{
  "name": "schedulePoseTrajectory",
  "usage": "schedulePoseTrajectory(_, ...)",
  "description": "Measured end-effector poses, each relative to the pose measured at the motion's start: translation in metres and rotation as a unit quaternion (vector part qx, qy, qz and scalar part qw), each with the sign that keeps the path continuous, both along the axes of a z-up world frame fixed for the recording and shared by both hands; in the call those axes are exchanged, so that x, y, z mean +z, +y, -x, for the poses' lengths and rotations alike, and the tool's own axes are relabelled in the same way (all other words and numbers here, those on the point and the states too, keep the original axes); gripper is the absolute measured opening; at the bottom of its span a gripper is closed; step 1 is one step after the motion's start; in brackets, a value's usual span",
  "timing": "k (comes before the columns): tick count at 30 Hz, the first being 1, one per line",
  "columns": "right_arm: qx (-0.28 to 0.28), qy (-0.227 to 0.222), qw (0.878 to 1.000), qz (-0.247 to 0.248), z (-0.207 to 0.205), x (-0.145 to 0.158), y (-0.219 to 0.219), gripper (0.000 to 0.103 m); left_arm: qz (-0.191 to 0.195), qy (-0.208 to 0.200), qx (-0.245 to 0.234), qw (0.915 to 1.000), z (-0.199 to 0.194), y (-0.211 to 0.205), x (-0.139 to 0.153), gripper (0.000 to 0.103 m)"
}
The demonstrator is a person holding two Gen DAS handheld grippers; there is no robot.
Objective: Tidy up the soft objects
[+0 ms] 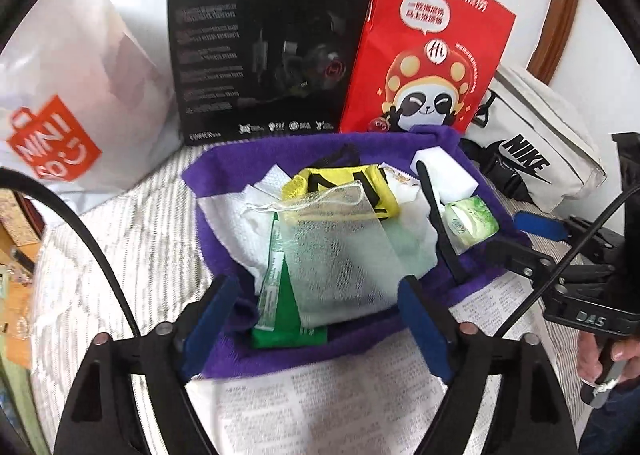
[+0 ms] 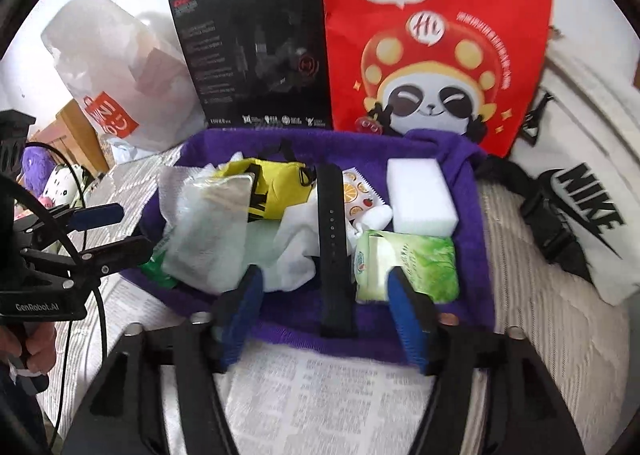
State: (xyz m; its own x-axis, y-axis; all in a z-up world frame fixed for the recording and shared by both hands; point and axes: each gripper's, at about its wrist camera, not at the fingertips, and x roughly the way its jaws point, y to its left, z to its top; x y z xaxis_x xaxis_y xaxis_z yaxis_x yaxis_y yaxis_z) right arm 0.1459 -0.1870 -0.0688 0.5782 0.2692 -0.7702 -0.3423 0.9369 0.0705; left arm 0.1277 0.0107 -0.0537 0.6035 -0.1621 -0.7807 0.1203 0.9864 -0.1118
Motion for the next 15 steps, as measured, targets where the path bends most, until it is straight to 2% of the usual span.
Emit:
schedulePoseTrajectory(2, -0.012, -0.008, 1.000, 0.001, 0.012, 0.010, -0.002, 0.081, 0.000, -0.007, 0.007, 0.9999, 0.011, 0.000, 0.007, 0.090)
schedulePoseTrajectory(6, -0.029, -0.013, 0.999, -0.003, 0.033, 0.025, -0.008, 0.086, -0.001, -0.006, 0.020, 0.9998, 0.026, -0.001, 0.014, 0.095)
schedulePoseTrajectory(8, -0.039, -0.011, 0.999, -0.004, 0.041, 0.029, -0.011, 0.093, 0.000, -0.005, 0.024, 0.9997, 0.033, -0.002, 0.016, 0.095)
schedulePoseTrajectory(15, -0.067, -0.028, 0.997, 0.009, 0.072, 0.043, -0.019, 0.098, -0.007, -0.008, 0.046, 0.9989, 0.060, -0.010, 0.027, 0.095)
